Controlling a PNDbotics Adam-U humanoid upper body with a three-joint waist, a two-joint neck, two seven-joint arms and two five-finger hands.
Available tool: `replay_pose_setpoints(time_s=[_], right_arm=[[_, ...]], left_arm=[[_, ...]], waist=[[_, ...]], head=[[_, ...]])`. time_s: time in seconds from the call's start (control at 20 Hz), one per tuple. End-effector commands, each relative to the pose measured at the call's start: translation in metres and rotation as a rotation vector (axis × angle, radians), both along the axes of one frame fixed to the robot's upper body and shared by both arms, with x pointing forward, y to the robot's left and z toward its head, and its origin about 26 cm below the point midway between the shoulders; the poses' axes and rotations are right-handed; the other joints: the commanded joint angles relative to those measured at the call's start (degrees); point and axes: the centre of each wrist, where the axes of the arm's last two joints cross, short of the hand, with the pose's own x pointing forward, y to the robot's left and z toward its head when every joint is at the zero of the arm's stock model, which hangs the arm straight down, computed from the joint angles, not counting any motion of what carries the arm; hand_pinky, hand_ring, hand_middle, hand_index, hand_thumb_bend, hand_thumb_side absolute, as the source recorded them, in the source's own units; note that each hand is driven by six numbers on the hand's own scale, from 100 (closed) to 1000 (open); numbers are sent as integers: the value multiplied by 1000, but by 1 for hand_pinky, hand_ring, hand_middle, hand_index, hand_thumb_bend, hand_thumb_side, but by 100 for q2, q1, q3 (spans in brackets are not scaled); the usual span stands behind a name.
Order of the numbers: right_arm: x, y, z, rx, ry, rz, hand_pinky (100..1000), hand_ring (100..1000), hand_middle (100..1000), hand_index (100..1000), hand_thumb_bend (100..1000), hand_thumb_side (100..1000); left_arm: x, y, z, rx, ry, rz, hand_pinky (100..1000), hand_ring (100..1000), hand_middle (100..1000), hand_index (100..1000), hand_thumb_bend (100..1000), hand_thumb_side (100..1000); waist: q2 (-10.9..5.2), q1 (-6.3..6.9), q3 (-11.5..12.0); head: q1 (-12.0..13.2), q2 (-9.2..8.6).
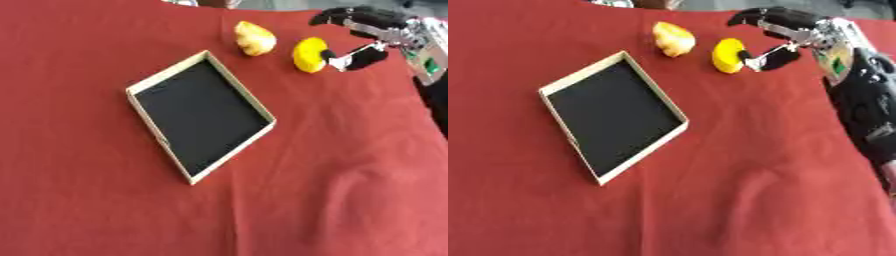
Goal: Pick up objects on the table and place them in the box.
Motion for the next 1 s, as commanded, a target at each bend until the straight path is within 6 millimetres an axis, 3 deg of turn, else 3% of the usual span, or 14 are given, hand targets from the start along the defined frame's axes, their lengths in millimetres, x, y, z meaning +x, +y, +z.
replay_pose_setpoints(time_s=[0.05,0.55,0.7,0.9,1.0], right_arm=[[-2,-3,16,-25,-25,-22,940,972,928,964,100,368],[5,-1,4,-175,48,-43,924,949,850,925,100,405],[7,-2,0,-208,53,-47,914,934,791,899,100,387],[8,-3,-5,-233,43,-55,879,866,610,807,100,387],[8,-3,-6,-225,21,-54,869,843,574,775,100,387]], left_arm=[[-2,-2,7,12,-24,-15,852,714,812,900,100,697],[-1,-3,8,15,-24,-20,853,713,807,898,100,706],[-1,-3,8,16,-23,-21,853,712,806,896,100,710],[-1,-3,8,18,-24,-23,854,709,803,893,100,714],[-1,-3,8,17,-24,-23,853,709,802,893,100,716]], waist=[[-99,15,12],[-42,-44,80],[-29,-68,88],[-22,-89,86],[-22,-95,87]], head=[[-28,-54],[-58,-54],[-54,-56],[-50,-48],[-53,-48]])
